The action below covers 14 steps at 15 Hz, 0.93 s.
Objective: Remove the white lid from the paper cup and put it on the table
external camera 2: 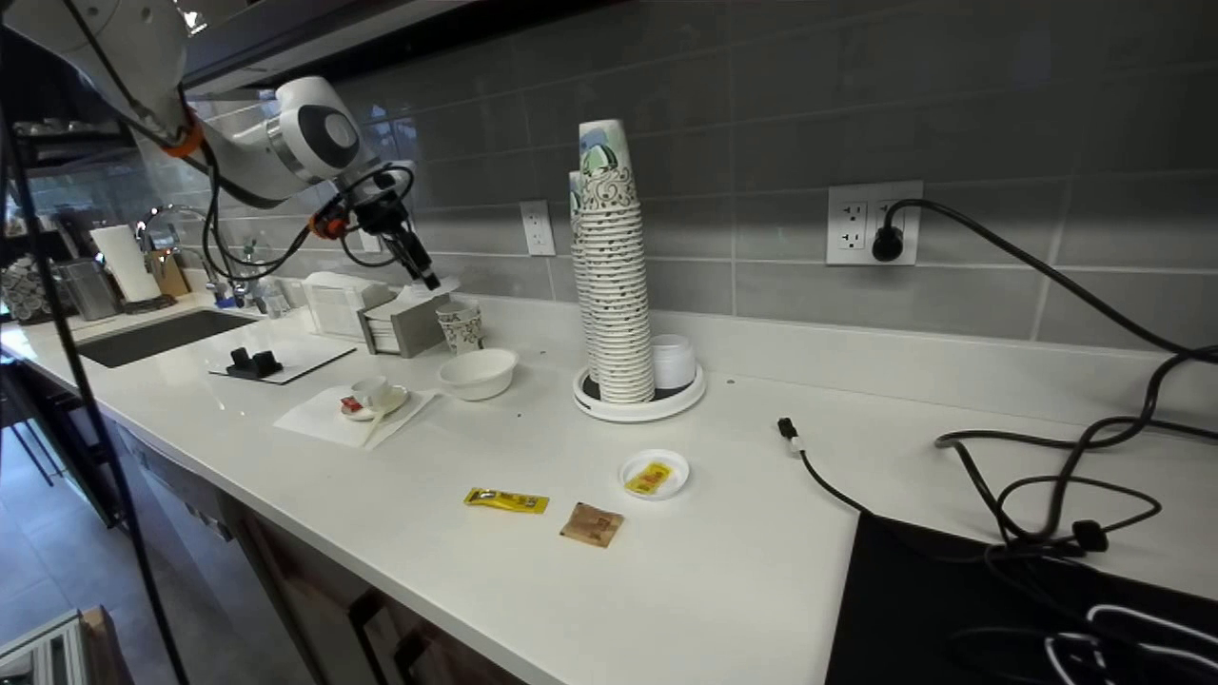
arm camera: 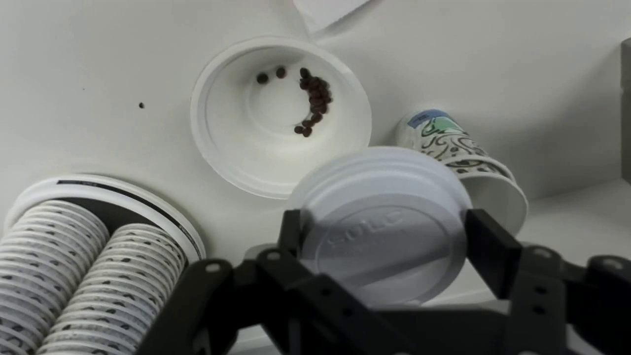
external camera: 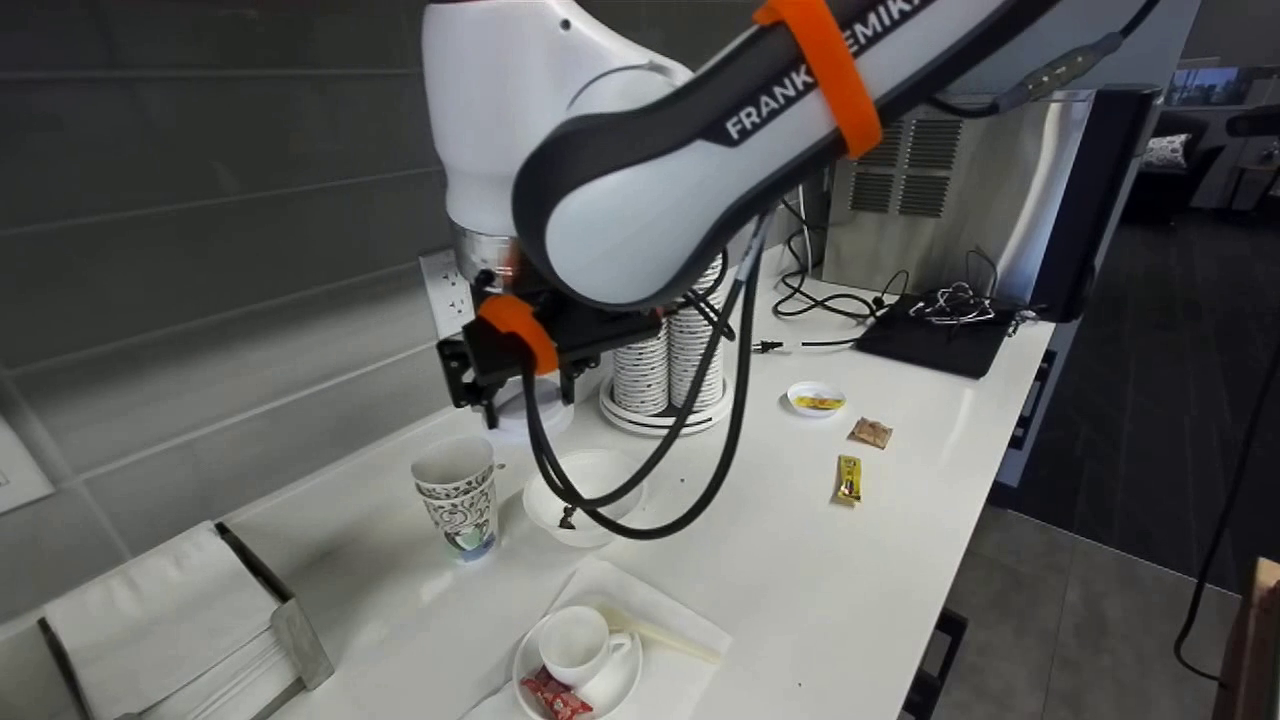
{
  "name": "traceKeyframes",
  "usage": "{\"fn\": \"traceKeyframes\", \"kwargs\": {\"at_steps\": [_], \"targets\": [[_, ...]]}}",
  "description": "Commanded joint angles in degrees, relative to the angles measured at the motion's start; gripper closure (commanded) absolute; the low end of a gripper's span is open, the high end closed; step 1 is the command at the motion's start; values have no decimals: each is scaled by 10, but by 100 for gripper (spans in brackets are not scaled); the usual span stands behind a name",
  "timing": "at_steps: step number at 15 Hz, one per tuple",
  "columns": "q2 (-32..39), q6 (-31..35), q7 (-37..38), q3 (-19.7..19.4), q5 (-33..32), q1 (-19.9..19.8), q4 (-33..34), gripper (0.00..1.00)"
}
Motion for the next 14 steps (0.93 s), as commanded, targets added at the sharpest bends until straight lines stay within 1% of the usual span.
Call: {"fn": "traceKeyframes", "kwargs": {"at_steps": [1, 3, 5, 7, 9, 10, 12, 14], "targets": [[-96, 46, 127, 4, -70, -3, -137, 42], [-140, 34, 206, 7, -113, -8, -193, 42], [-188, 30, 272, 21, -150, -26, -250, 42], [-237, 41, 316, 40, -171, -59, -313, 42], [-275, 51, 342, 63, -199, -104, -368, 42], [-217, 22, 304, 88, -165, -113, -292, 17], [-251, 33, 314, 98, -177, -140, -338, 17], [-264, 38, 315, 101, -176, -145, -354, 17]]}}
